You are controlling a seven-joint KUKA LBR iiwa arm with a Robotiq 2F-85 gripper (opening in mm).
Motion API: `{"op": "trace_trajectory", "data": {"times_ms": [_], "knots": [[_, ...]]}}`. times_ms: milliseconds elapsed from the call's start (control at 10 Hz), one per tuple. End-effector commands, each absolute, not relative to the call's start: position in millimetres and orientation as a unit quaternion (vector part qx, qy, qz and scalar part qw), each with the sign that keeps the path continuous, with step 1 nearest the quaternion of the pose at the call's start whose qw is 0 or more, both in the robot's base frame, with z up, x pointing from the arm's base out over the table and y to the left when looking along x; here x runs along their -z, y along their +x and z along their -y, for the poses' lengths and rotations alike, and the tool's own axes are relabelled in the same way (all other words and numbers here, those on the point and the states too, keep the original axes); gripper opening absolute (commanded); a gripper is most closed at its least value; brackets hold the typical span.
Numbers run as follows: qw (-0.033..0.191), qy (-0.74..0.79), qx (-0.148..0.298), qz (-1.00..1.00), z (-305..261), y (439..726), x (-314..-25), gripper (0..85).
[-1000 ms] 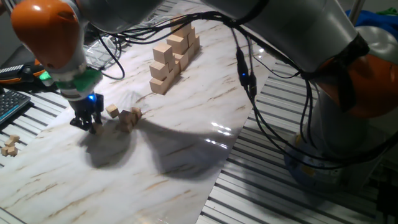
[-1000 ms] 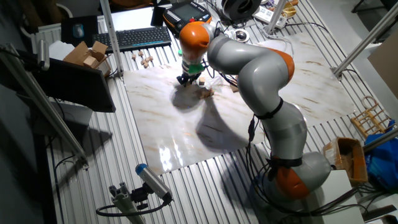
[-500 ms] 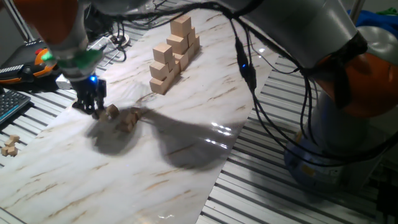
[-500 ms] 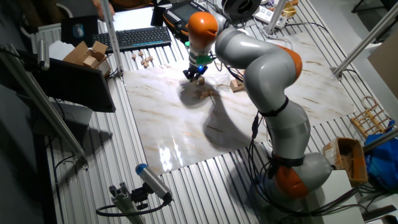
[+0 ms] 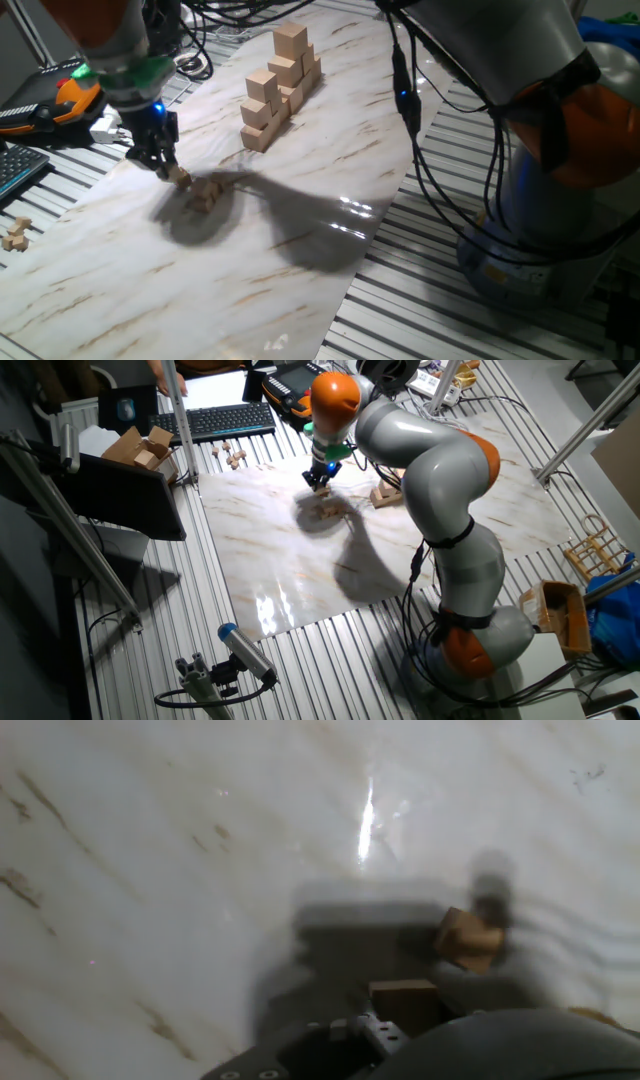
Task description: Stack the blocks into a pyramid shape
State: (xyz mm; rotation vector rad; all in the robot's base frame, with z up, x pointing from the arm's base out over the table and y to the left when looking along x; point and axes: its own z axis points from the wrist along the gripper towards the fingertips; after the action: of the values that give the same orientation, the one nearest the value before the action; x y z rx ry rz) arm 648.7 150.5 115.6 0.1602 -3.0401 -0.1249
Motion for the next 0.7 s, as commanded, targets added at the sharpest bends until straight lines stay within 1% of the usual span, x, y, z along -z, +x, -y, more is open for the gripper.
{"op": "trace_trajectory", "data": {"times_ms": [0, 100, 200, 300, 400, 500, 600], "knots": [[0.052, -0.019, 0.042, 0.998, -146, 649, -118, 0.0], [0.060, -0.073, 0.038, 0.995, -140, 647, -122, 0.0], [0.064, -0.138, 0.046, 0.987, -135, 643, -126, 0.0], [0.064, -0.199, 0.045, 0.977, -131, 638, -129, 0.0], [0.062, -0.243, 0.034, 0.967, -124, 632, -130, 0.0], [0.070, -0.294, 0.029, 0.953, -114, 626, -131, 0.0], [0.073, -0.339, 0.036, 0.937, -107, 622, -129, 0.0]]}}
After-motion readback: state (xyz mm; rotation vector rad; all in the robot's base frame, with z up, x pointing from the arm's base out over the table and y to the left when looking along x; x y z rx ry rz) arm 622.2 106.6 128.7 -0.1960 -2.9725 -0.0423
